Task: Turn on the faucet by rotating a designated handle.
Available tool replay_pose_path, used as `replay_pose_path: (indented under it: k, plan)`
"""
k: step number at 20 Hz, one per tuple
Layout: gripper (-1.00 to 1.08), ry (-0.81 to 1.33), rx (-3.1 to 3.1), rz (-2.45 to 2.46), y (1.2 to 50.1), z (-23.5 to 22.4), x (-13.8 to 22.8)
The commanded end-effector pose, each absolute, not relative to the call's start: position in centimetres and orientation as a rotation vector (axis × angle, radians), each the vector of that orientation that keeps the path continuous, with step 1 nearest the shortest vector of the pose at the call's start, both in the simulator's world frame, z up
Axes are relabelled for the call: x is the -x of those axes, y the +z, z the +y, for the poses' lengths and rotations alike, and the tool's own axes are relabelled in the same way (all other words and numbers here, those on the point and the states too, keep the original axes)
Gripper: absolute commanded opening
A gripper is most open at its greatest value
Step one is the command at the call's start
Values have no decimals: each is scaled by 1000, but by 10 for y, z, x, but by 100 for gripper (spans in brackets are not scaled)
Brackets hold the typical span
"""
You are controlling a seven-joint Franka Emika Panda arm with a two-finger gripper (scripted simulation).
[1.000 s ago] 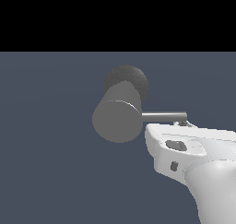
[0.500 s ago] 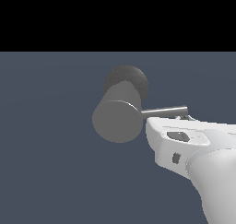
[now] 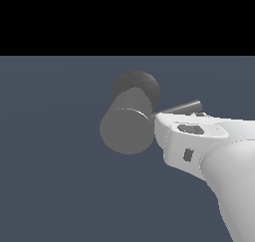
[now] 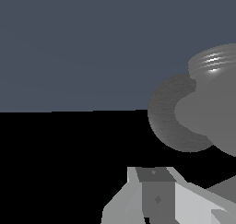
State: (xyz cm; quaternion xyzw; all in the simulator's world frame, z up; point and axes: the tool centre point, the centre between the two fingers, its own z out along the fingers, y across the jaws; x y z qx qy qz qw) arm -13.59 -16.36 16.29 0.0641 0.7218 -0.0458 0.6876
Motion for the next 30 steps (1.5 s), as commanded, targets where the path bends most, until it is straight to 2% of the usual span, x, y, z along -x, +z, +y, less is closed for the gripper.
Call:
replay_pose_path:
  k: [1, 4, 5, 30]
  plan:
    - [-100, -89, -121, 1571, 189, -150, 130]
    - [-100, -89, -121, 1569, 196, -149, 130]
    - [-100, -101, -142, 1616, 171, -161, 135]
    - [-100, -89, -121, 1569, 248, -109, 125]
